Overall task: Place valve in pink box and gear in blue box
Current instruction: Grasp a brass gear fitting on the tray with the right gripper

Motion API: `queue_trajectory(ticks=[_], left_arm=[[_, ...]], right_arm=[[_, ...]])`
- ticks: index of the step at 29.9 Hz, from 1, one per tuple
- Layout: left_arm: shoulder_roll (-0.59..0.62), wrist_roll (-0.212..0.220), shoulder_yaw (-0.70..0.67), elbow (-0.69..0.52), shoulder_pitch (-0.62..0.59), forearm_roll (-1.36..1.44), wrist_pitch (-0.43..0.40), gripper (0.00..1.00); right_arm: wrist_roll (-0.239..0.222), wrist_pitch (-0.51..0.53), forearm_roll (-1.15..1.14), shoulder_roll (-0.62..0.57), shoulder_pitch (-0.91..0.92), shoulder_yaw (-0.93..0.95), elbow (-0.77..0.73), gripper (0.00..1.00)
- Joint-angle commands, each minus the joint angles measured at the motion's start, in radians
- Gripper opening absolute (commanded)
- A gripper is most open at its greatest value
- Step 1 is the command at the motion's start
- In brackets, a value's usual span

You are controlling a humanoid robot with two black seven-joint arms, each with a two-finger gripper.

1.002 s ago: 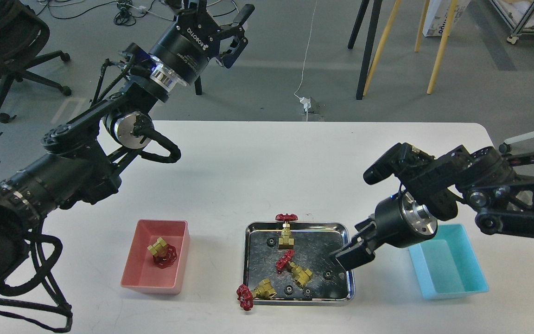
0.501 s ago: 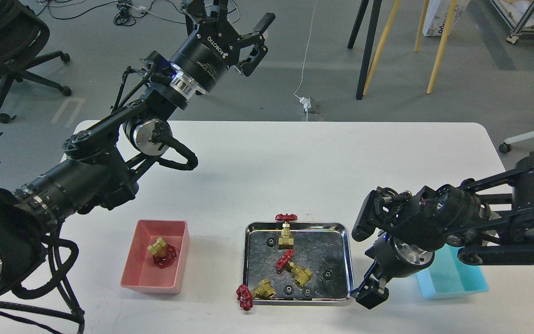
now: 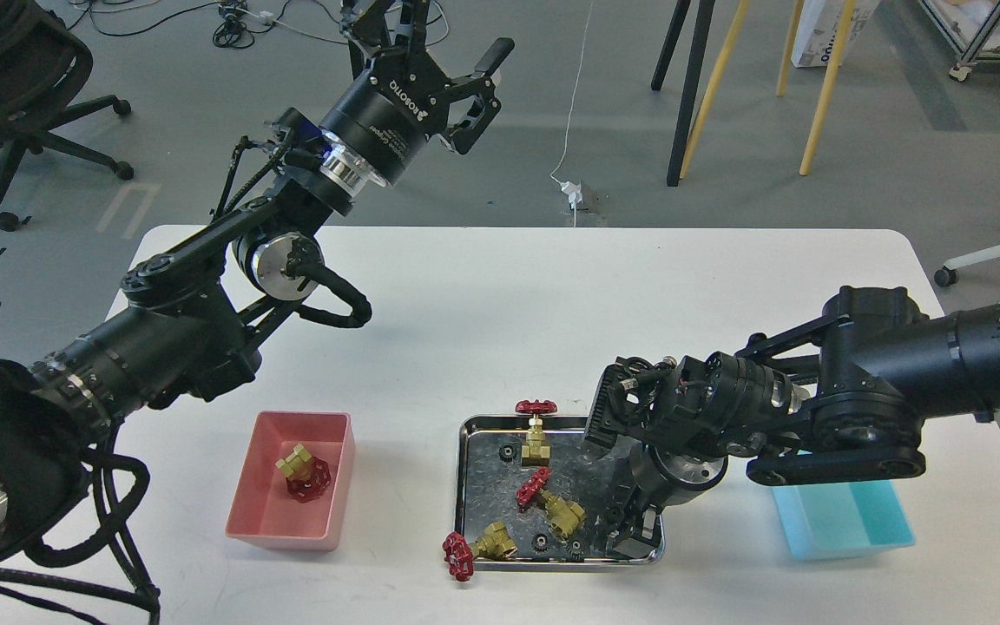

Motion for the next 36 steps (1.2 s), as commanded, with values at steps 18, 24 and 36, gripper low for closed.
queue_trajectory(ticks=[18,24,36], left_arm=[[-0.002,0.0,0.0,0.0,0.025,0.0,0.0,0.82],[-0.002,0.0,0.0,0.0,0.031,0.001,0.0,0.82],[-0.003,0.0,0.0,0.003,0.037,0.001,0.0,0.82]], right_arm=[[-0.003,0.0,-0.007,0.055,-0.048,-0.008,-0.064,0.66],[-0.003,0.0,-0.014,0.07,-0.062,-0.008,-0.087,0.62],[-0.003,0.0,-0.013,0.089,-0.062,-0.008,-0.09,0.33]])
